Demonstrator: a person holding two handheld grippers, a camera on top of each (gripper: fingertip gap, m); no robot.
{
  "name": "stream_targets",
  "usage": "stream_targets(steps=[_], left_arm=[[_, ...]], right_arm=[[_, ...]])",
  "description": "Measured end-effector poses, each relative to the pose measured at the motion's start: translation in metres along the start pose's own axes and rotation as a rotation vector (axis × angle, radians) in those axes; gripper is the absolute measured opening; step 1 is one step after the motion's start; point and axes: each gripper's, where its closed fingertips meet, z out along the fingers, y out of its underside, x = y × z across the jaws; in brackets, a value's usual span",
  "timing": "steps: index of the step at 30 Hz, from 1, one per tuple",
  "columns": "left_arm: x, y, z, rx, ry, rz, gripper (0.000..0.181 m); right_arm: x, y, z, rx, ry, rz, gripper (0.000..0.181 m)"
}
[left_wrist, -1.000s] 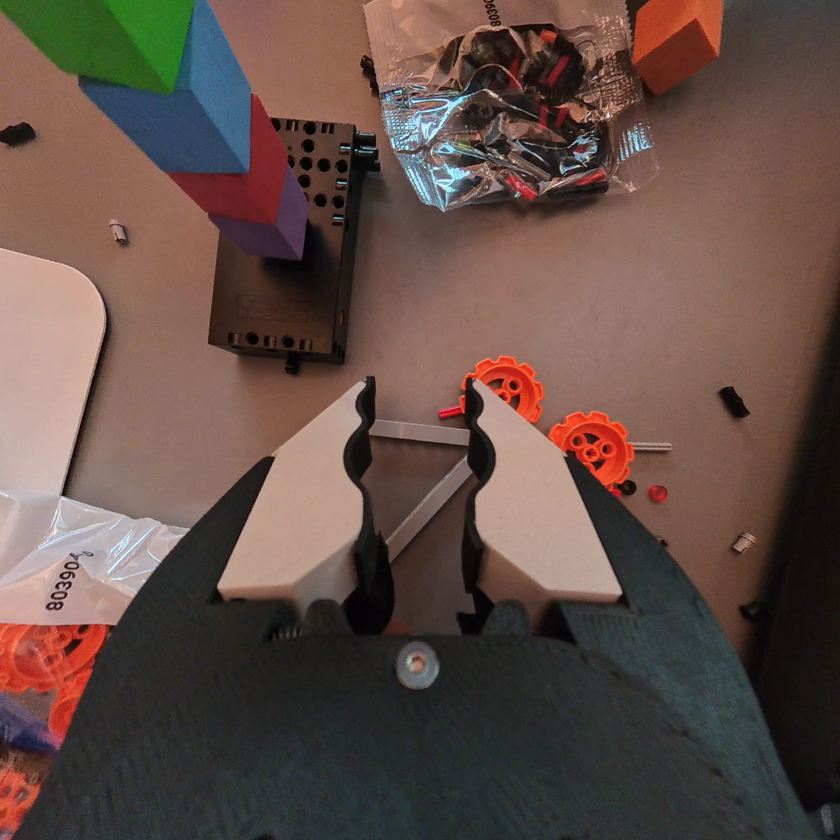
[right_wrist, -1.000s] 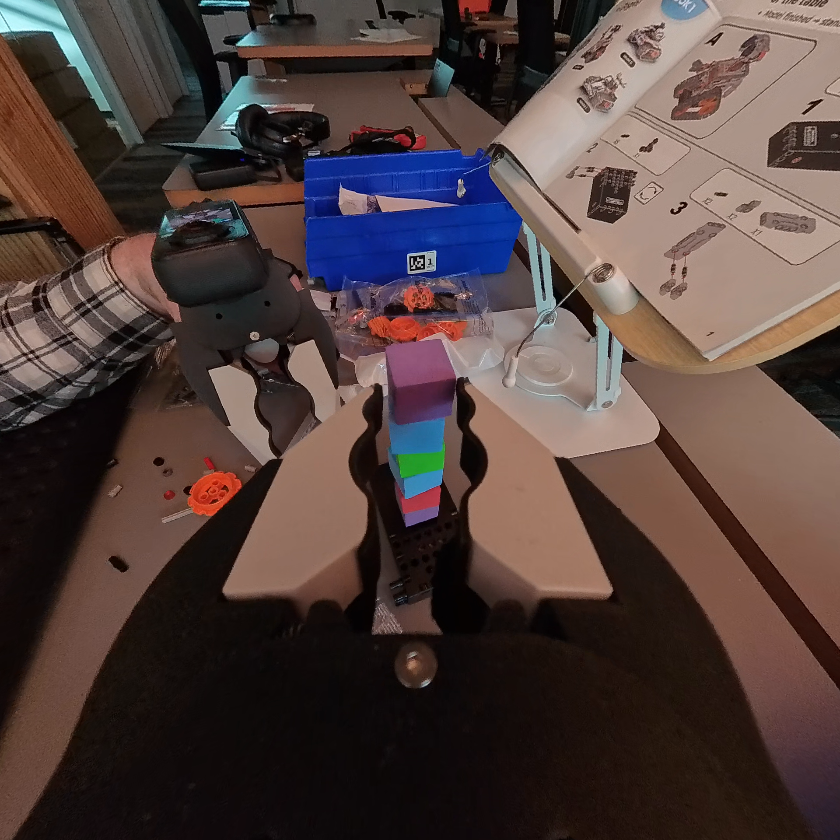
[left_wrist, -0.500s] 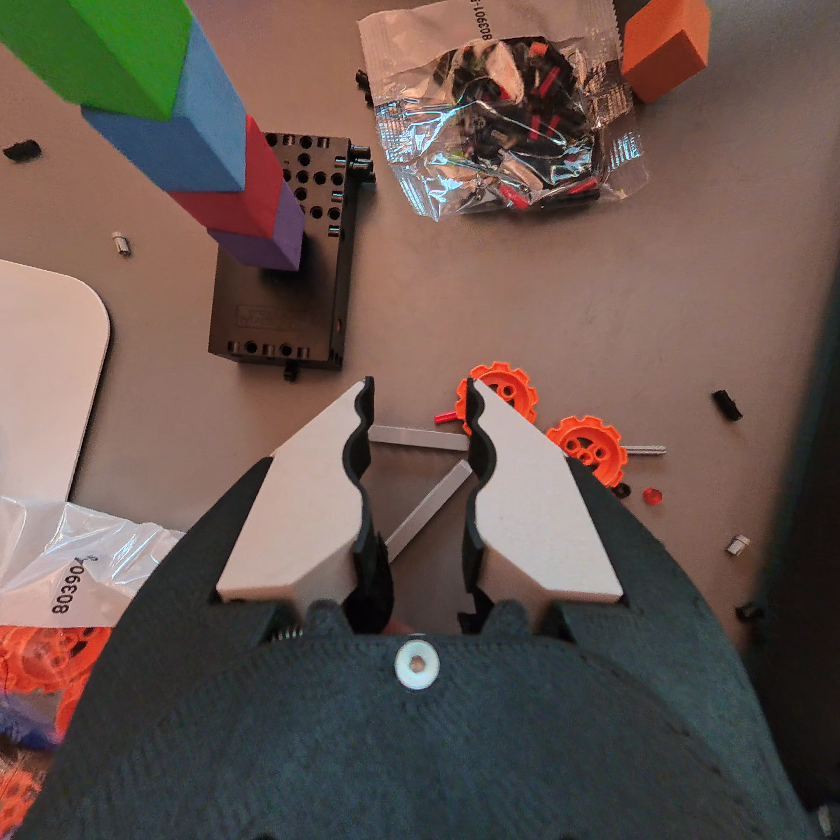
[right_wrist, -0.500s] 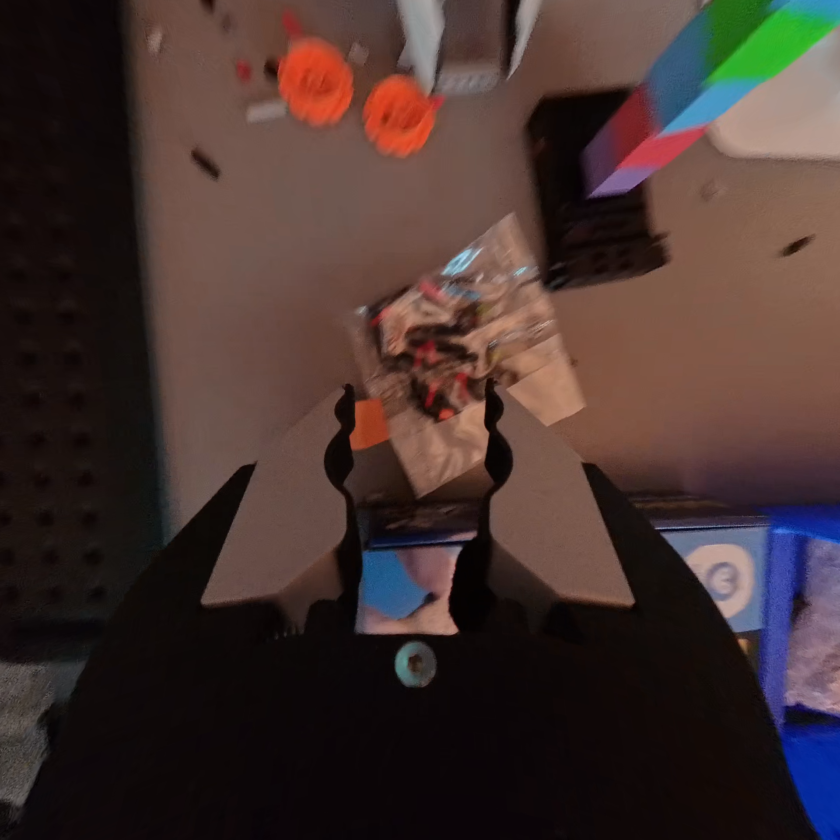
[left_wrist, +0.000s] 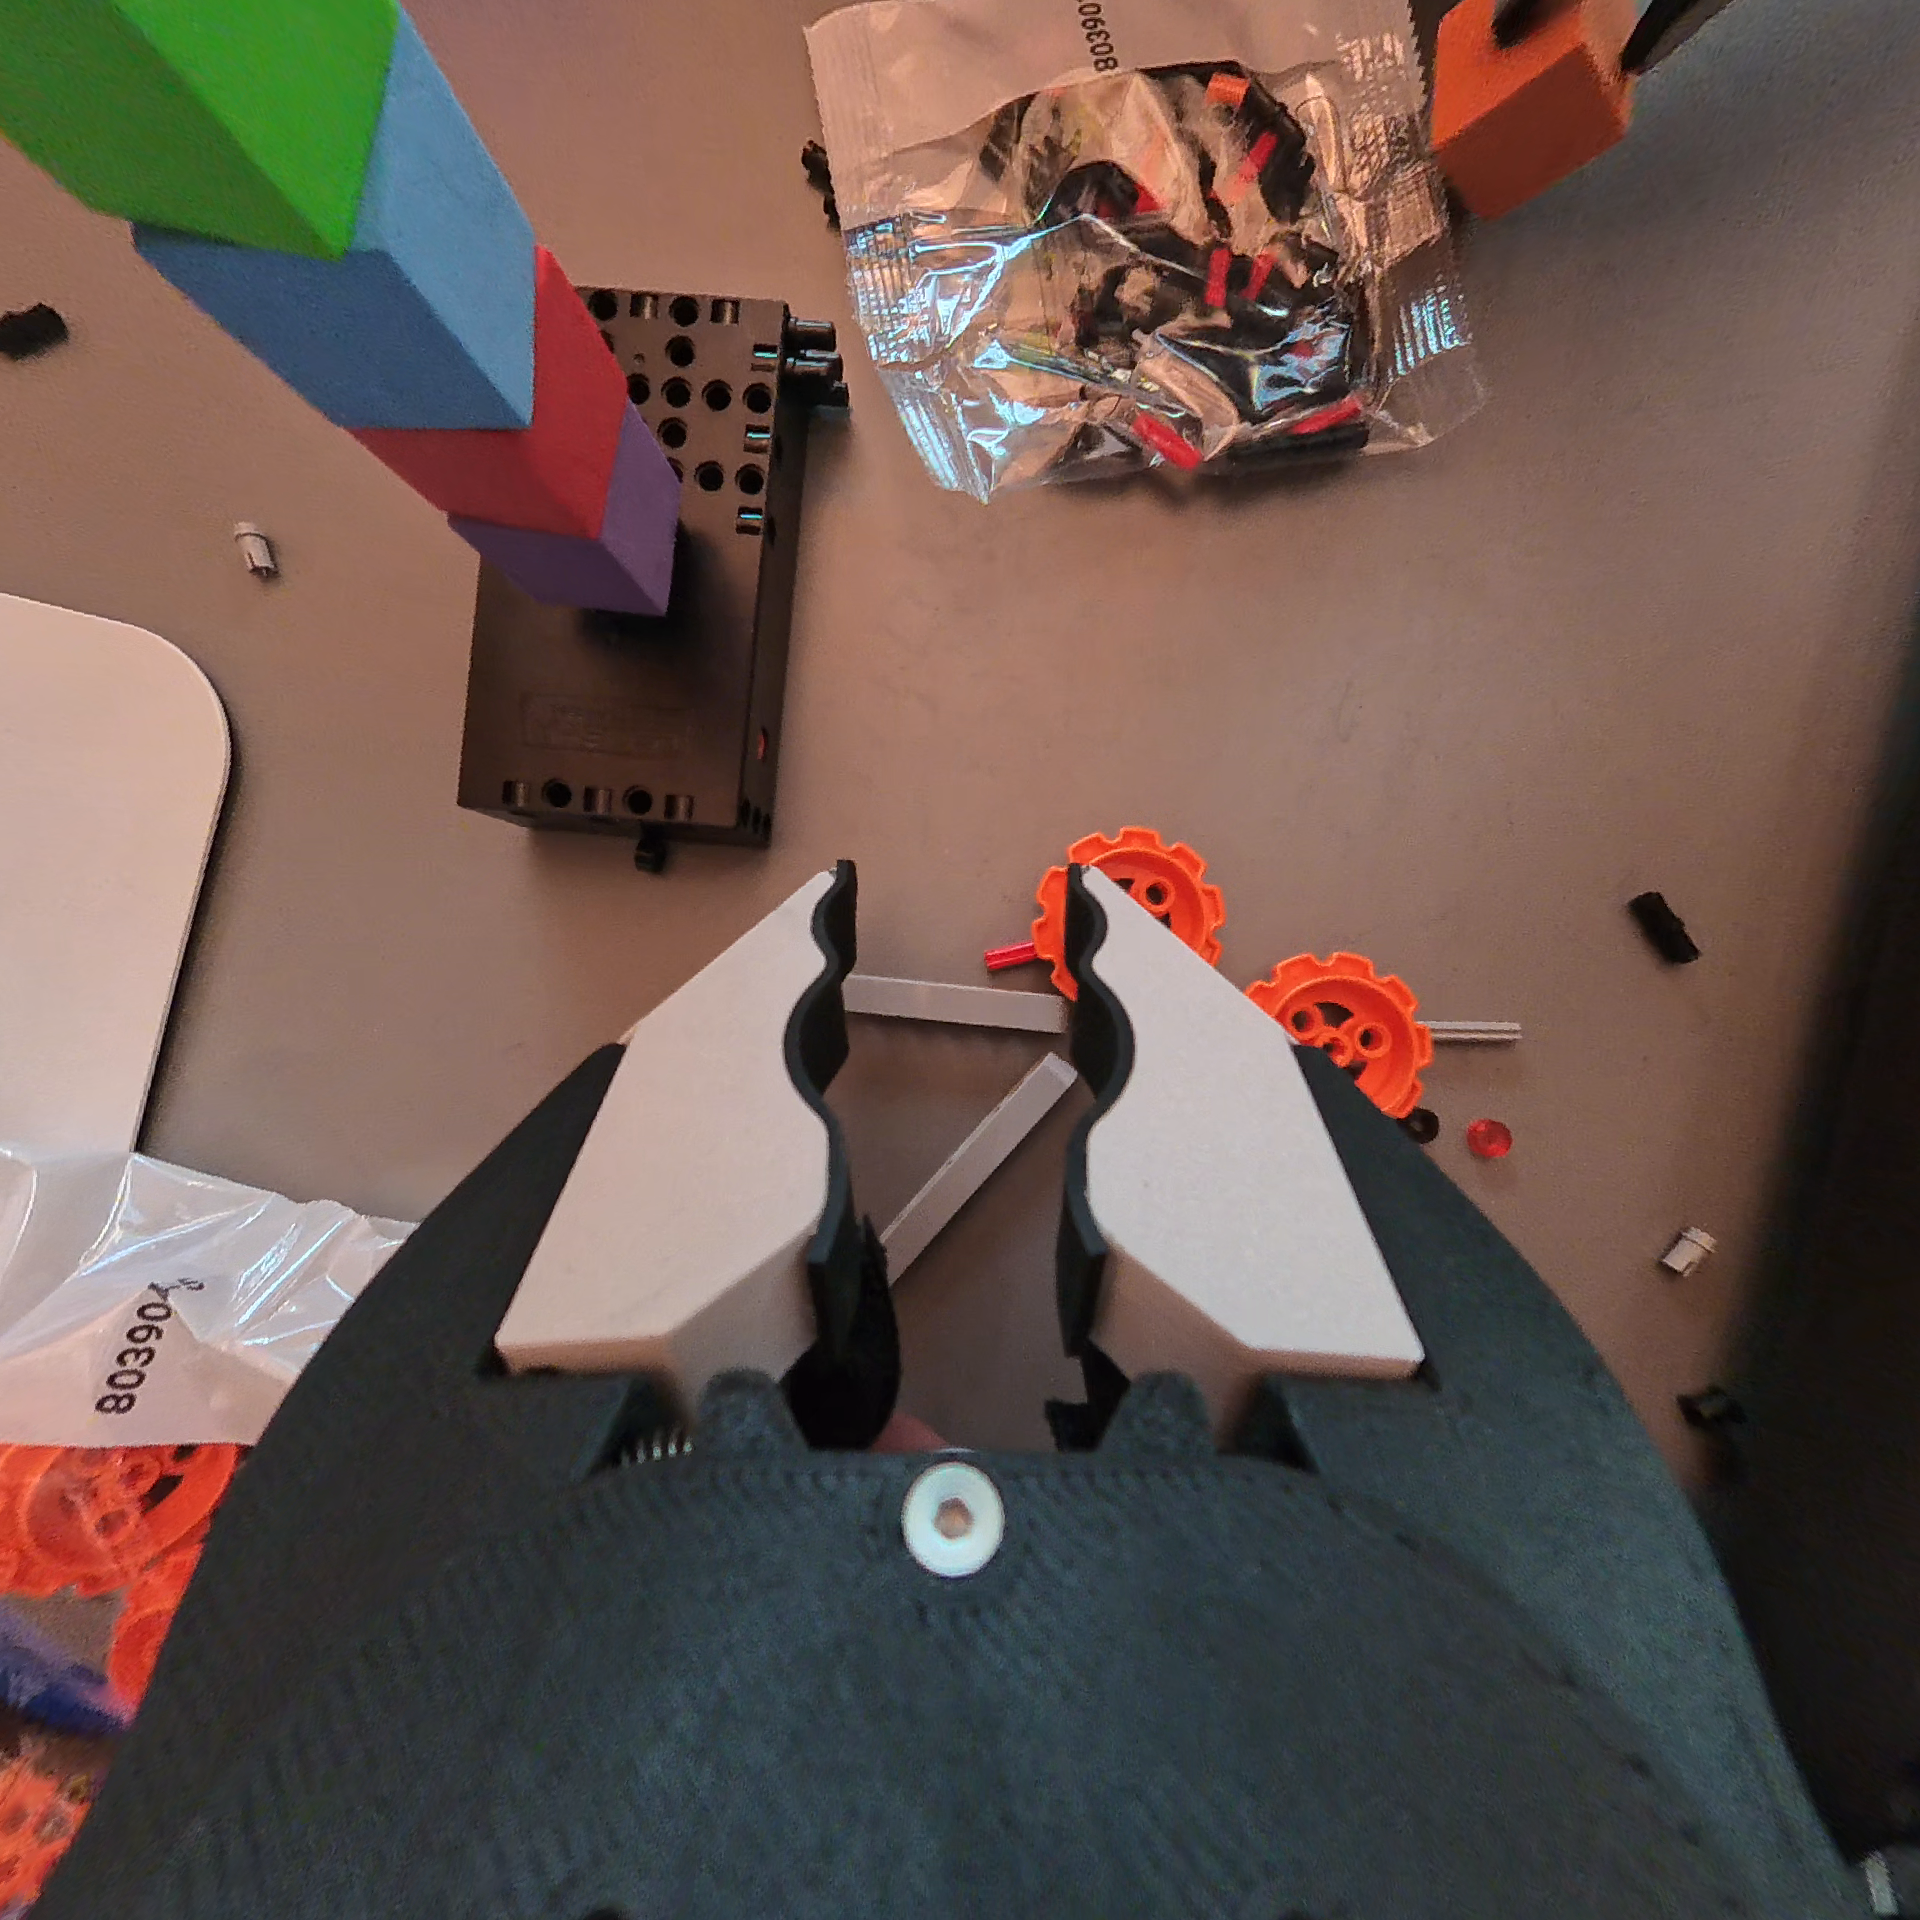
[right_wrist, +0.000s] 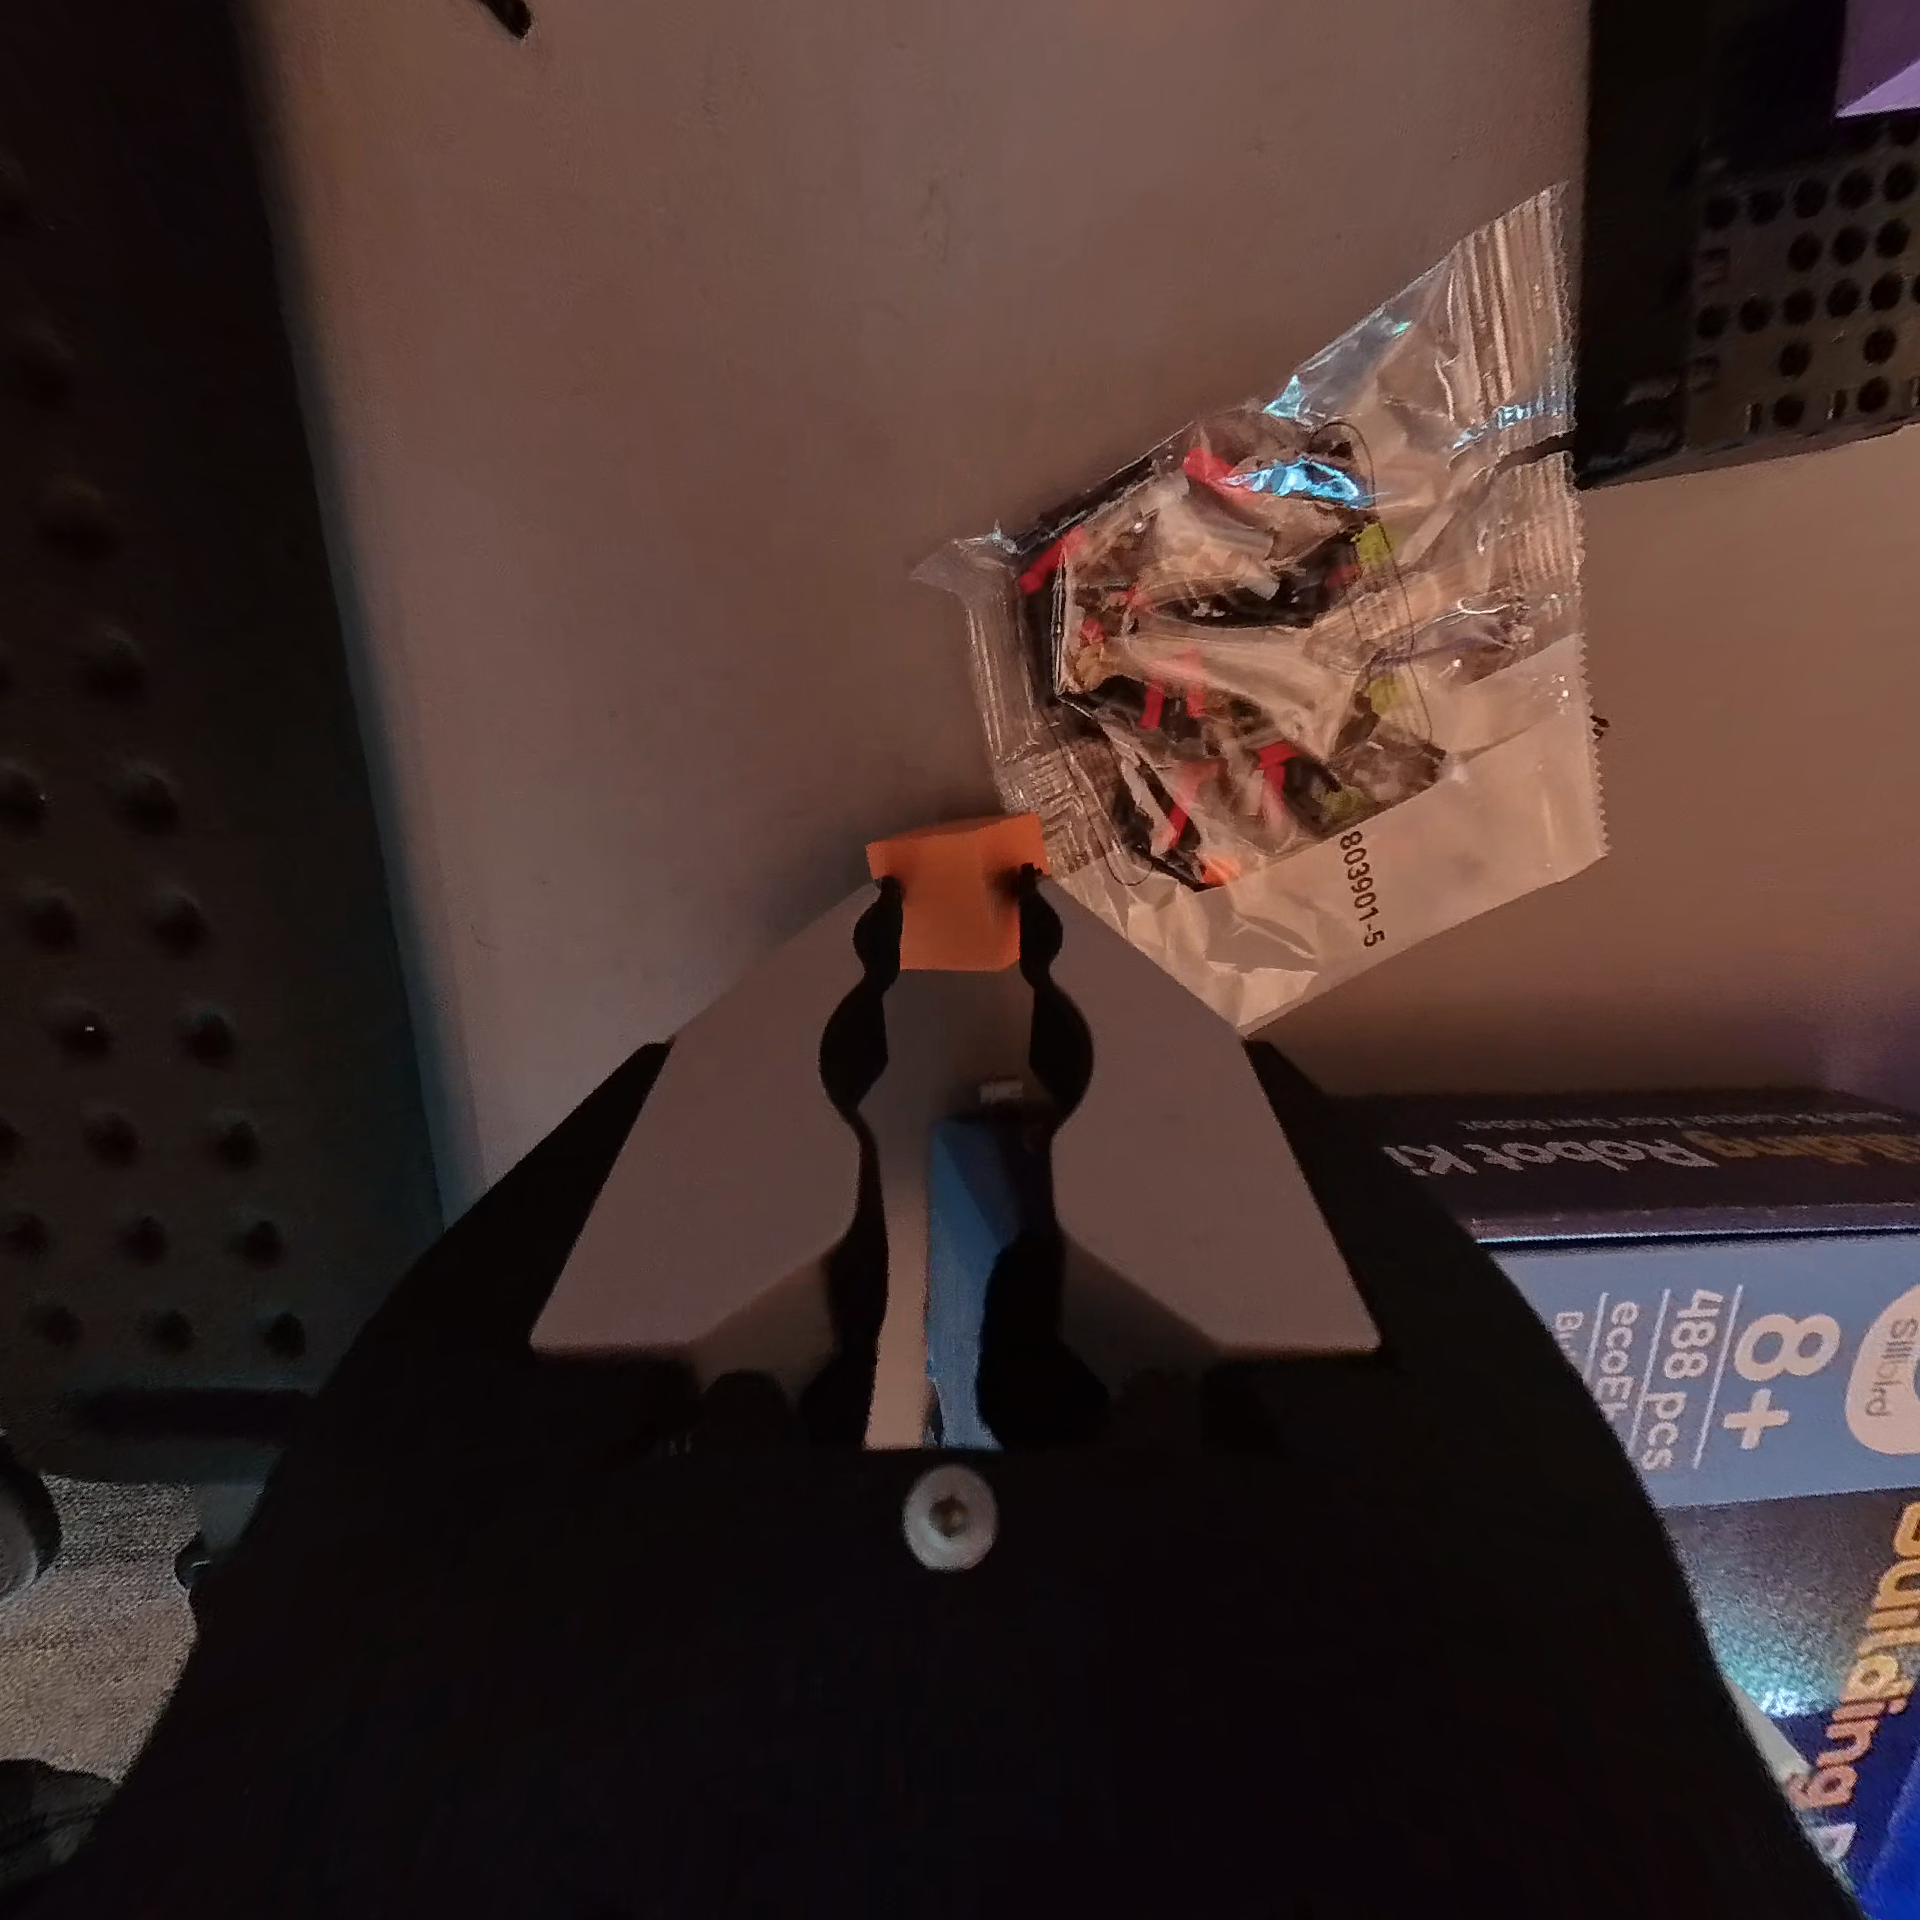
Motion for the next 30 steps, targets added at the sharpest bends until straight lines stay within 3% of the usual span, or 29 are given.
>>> stream_targets(steps=[8,14,18,23,30], left_arm=[[-0.002,0.0,-0.003,0.009,-0.007,-0.003,0.038],[-0.002,0.0,-0.003,0.009,-0.008,-0.004,0.038],[-0.003,0.001,-0.005,0.015,-0.009,-0.01,0.038],[-0.003,0.001,-0.006,0.019,-0.011,-0.008,0.038],[-0.004,0.001,-0.007,0.022,-0.008,-0.009,0.038]], right_arm=[[0.025,-0.04,-0.044,0.221,0.053,0.036,0.019],[0.079,-0.103,-0.108,0.523,0.189,0.088,0.019],[0.109,-0.149,-0.144,0.78,0.176,0.147,0.019],[0.139,-0.177,-0.149,0.974,0.107,0.227,0.018],[0.153,-0.183,-0.136,1.124,-0.007,0.291,0.018]])
